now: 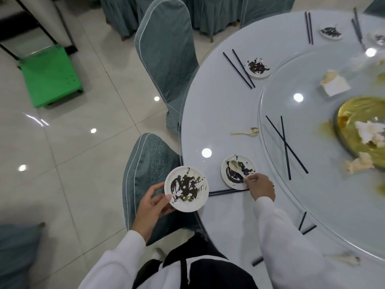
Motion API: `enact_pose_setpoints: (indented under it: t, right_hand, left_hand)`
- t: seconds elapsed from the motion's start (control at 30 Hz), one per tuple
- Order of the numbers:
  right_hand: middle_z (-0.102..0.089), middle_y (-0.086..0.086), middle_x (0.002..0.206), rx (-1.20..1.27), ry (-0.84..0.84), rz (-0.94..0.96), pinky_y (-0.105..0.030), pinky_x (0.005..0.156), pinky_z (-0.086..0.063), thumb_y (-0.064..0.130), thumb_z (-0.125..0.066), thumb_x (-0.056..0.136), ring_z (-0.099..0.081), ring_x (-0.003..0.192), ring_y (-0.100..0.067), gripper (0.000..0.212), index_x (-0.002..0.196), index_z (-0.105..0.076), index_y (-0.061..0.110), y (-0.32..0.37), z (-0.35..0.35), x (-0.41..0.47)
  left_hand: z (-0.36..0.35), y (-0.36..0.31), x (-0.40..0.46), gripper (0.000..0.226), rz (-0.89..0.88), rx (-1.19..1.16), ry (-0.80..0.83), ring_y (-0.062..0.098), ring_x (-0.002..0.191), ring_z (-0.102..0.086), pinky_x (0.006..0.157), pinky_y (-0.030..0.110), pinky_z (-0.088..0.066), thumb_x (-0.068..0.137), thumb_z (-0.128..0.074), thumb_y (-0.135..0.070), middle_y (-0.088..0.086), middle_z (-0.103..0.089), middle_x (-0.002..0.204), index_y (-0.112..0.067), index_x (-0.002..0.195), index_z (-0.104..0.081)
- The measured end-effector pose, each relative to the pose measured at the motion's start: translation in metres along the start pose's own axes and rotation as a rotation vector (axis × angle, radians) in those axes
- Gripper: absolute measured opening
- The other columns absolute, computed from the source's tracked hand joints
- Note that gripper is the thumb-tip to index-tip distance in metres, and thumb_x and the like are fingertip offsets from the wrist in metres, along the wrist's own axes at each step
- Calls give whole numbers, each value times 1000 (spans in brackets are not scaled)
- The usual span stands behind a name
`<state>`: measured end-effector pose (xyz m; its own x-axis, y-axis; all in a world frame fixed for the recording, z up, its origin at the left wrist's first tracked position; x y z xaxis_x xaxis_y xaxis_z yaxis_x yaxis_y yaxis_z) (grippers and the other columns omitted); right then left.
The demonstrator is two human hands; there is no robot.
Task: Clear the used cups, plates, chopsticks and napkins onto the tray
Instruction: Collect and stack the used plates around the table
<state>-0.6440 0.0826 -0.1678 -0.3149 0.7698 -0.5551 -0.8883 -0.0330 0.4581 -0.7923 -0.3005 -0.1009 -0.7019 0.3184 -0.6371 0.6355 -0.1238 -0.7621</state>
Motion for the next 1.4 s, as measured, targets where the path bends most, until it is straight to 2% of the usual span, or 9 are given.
enact_pose_setpoints:
  t: [0.1,0.2,0.3,0.6,0.7,0.87,0.97,1.13,1.4]
  right_hand:
    - [-75,-1,77,246,48,1,-32,71,-47,28,-77,93,-67,77,-23,9,89,-75,19,-5,0,-3]
    - [-75,-13,75,455,58,-31,-29,59,-43,24,-77,93,-51,53,-17,17,94,-74,7,-16,5,-15]
    - [-73,-5,69,546,32,-92,-24,51,-40,24,-76,94,-45,47,-13,15,92,-72,9,-39,9,-28]
    - [-76,-8,68,616,44,-241,-17,36,-33,13,-70,98,-43,40,-14,12,91,-67,4,-94,-15,-70]
    - [-77,-8,69,551,68,-258,-20,40,-36,14,-68,99,-44,44,-17,13,89,-65,6,-99,-21,-76]
    - [-75,6,62,315,5,-220,-33,69,-52,31,-72,92,-60,55,-22,28,71,-69,12,-99,-17,-80]
    - [-73,11,60,262,-50,-210,-35,77,-56,39,-72,90,-67,64,-22,32,70,-71,15,-92,-14,-80]
    - [-75,10,63,370,-64,-187,-37,78,-58,38,-73,90,-64,60,-22,24,79,-76,18,-68,-17,-68]
    - [-75,10,63,401,-45,-256,-38,80,-57,37,-74,90,-65,63,-20,30,68,-76,17,-53,-29,-47]
  left_hand:
    - [-9,-5,1,36,-17,13,16,31,103,-77,82,40,-65,98,-70,-9,13,-80,111,-21,131,-62]
    - [-19,-9,2,34,-23,24,51,30,102,-78,79,37,-65,99,-68,-8,13,-80,110,-20,130,-62]
    - [-28,-9,1,33,-25,55,85,31,100,-78,79,36,-65,100,-68,-8,13,-80,110,-19,130,-62]
    - [-31,0,-1,35,-11,92,131,33,102,-77,83,41,-65,99,-69,-9,12,-79,112,-19,132,-61]
    - [-31,0,-3,34,-13,92,142,33,102,-78,82,39,-65,100,-68,-10,12,-80,111,-21,132,-61]
    - [-24,5,-6,34,-19,93,133,35,101,-77,80,38,-65,100,-68,-9,13,-79,110,-19,132,-61]
    - [-18,3,-8,34,-23,74,117,34,100,-77,79,36,-65,99,-69,-8,14,-80,109,-19,130,-62]
    - [-7,-5,-8,35,-29,37,73,30,100,-78,79,36,-65,99,-69,-9,12,-80,111,-21,131,-62]
    - [8,-6,-10,37,-31,4,8,26,101,-78,77,32,-64,98,-69,-8,13,-80,109,-21,132,-61]
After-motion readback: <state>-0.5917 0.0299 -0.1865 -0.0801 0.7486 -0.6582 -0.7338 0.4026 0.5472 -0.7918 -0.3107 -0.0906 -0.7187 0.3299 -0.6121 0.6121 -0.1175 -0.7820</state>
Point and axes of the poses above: each hand's wrist, its own x-axis towards the middle knuckle, its own z-axis out of the back of the hand, y = z × x, the point moved 10 cm from there along x, towards the middle knuckle
